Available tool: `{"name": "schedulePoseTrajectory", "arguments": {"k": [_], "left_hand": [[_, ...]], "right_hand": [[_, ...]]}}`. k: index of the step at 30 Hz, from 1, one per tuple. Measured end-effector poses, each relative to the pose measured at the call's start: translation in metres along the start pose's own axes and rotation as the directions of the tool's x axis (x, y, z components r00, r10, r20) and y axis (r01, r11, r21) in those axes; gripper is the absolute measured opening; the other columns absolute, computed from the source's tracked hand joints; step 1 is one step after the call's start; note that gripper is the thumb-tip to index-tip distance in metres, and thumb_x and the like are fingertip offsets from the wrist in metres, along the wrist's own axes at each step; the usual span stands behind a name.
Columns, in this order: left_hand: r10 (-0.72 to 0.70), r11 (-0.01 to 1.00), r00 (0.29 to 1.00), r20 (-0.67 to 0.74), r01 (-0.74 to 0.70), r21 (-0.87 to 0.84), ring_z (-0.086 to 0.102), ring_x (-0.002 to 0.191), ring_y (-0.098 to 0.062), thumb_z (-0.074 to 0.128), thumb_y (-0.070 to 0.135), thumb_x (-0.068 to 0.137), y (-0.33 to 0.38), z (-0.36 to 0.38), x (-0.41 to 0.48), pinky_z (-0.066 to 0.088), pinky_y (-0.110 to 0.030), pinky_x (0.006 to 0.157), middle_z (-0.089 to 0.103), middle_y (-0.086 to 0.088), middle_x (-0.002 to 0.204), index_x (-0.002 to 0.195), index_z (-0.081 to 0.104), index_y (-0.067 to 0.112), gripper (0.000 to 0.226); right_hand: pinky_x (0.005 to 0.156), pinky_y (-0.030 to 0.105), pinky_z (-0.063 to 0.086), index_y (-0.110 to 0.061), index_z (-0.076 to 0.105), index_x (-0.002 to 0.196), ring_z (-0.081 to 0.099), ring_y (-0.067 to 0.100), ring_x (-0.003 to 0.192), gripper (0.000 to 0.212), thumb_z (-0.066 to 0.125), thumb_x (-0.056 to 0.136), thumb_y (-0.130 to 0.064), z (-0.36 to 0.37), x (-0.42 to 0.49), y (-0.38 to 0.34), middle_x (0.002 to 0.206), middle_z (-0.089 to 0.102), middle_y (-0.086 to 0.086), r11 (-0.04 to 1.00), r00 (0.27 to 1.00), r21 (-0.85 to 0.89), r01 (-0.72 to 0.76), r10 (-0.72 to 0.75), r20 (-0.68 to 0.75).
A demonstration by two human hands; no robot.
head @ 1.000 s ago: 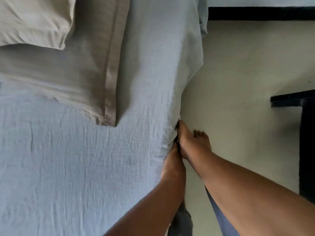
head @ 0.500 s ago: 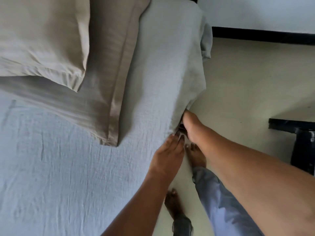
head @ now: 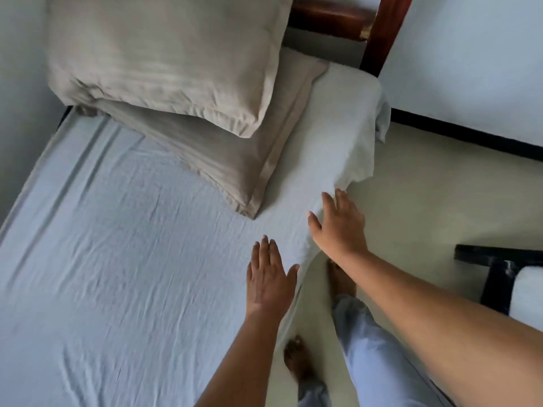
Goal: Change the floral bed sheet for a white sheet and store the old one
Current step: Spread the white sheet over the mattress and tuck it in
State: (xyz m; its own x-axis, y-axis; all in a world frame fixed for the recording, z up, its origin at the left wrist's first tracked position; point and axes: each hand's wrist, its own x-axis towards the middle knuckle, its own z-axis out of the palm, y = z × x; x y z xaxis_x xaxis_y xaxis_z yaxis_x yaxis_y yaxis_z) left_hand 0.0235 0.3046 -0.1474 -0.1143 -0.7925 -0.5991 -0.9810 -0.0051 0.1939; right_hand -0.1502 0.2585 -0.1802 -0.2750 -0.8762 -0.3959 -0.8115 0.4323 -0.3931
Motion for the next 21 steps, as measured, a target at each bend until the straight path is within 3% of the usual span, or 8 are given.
{"name": "schedulePoseTrajectory", "arguments": {"k": [4, 7, 11, 16, 21], "left_hand": [[-0.095, 0.993, 0.993, -0.075, 0.089, -0.082, -0.015, 0.154, -0.019, 0.023, 0.067, 0.098, -0.025, -0.044, -0.063, 0.003, -0.041, 0.125, -0.012, -0.001, 0.168, 0.159, -0.006, 0.015, 0.085], [-0.113, 0.99, 0.982, -0.152, 0.098, -0.103, -0.017, 0.153, -0.023, 0.014, 0.076, 0.091, -0.052, -0.093, -0.123, 0.003, -0.047, 0.125, -0.016, -0.001, 0.167, 0.159, -0.009, 0.018, 0.092], [-0.062, 0.996, 0.957, -0.282, 0.042, -0.077, -0.019, 0.152, -0.026, 0.004, 0.082, 0.083, -0.085, -0.137, -0.18, 0.003, -0.052, 0.123, -0.025, 0.003, 0.163, 0.159, -0.011, 0.019, 0.1], [-0.071, 0.997, 0.898, -0.434, 0.051, -0.057, -0.019, 0.153, -0.027, -0.022, 0.089, 0.064, -0.109, -0.174, -0.246, 0.005, -0.054, 0.123, -0.017, 0.0, 0.167, 0.159, -0.01, 0.019, 0.118], [-0.062, 0.997, 0.844, -0.533, 0.022, -0.08, -0.021, 0.152, -0.026, -0.001, 0.085, 0.079, -0.114, -0.197, -0.298, 0.002, -0.056, 0.123, -0.018, 0.001, 0.166, 0.159, -0.009, 0.02, 0.103]], "right_hand": [[0.115, 0.057, 0.027, -0.016, 0.039, 0.152, 0.021, 0.036, 0.153, 0.075, 0.041, 0.093, -0.063, -0.033, -0.055, -0.054, 0.164, 0.026, 0.021, 0.978, 0.991, -0.164, 0.131, -0.127, 0.037], [0.115, 0.06, 0.026, -0.018, 0.043, 0.151, 0.024, 0.036, 0.152, 0.089, 0.024, 0.085, -0.074, -0.074, -0.111, -0.099, 0.163, 0.03, 0.019, 0.942, 0.966, -0.231, 0.242, -0.257, -0.034], [0.112, 0.063, 0.031, -0.022, 0.048, 0.149, 0.03, 0.037, 0.15, 0.089, 0.025, 0.085, -0.079, -0.111, -0.168, -0.136, 0.161, 0.035, 0.018, 0.901, 0.93, -0.305, 0.308, -0.353, -0.102], [0.12, 0.059, 0.008, -0.03, 0.017, 0.161, -0.001, 0.033, 0.157, 0.104, -0.004, 0.077, -0.089, -0.162, -0.24, -0.172, 0.171, 0.001, 0.013, 0.855, 0.902, -0.383, 0.349, -0.417, -0.11], [0.122, 0.06, 0.009, -0.03, 0.014, 0.162, -0.001, 0.034, 0.156, 0.096, 0.008, 0.083, -0.085, -0.2, -0.287, -0.194, 0.17, 0.002, 0.013, 0.808, 0.839, -0.414, 0.42, -0.52, -0.163]]}}
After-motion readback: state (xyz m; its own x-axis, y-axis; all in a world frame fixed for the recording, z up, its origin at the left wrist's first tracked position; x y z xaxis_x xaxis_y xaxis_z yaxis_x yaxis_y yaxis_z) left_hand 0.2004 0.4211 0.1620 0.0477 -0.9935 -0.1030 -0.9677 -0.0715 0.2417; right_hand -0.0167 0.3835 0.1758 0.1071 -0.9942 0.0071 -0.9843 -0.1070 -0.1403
